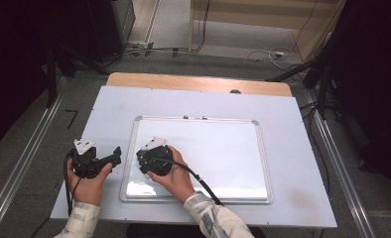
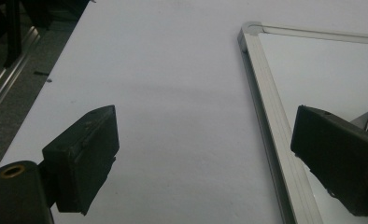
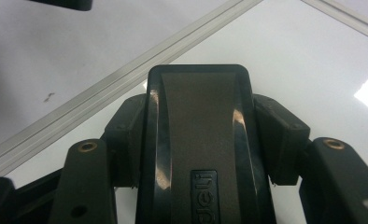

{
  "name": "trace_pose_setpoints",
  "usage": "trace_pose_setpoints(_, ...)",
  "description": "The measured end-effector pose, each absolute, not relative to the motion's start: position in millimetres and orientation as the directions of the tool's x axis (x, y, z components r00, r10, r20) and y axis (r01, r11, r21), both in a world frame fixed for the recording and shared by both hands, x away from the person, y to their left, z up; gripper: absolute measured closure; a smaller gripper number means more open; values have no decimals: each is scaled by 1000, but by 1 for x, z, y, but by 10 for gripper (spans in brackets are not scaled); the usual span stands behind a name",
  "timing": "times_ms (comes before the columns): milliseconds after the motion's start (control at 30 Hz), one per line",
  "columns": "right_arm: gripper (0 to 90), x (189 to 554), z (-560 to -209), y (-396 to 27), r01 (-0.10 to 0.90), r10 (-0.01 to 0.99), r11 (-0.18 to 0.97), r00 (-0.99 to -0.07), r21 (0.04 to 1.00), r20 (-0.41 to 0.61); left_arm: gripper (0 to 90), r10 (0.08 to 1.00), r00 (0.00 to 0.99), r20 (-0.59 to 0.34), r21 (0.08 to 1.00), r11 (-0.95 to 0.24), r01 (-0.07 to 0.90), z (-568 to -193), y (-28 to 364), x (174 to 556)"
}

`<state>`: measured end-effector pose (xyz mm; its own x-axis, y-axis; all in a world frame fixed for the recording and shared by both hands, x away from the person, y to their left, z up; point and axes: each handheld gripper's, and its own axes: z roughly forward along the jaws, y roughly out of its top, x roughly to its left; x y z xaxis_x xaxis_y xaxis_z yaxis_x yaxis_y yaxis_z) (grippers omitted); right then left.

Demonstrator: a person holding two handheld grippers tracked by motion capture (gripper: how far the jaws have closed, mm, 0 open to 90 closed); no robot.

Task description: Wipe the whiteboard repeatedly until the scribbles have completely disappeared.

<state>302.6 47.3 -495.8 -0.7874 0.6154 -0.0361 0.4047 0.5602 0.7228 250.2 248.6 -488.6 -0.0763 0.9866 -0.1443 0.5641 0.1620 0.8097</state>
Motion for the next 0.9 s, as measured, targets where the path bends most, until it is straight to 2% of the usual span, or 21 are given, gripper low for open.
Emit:
trace_pose_setpoints(467,395,279,-496,46,371,564,588,-825,719,-35,85,986,-78,-145,810,163,564,-488,248,250)
trace_pose_setpoints(800,394,267,-496,42,313,490,628,-870,713,-49,86,987,-80,-143,810,163,563,-488,249,250)
trace_pose_setpoints(900,393,268,-496,43,328,497,624,-867,710,-36,85,986,-80,-145,810,164,563,-488,249,250)
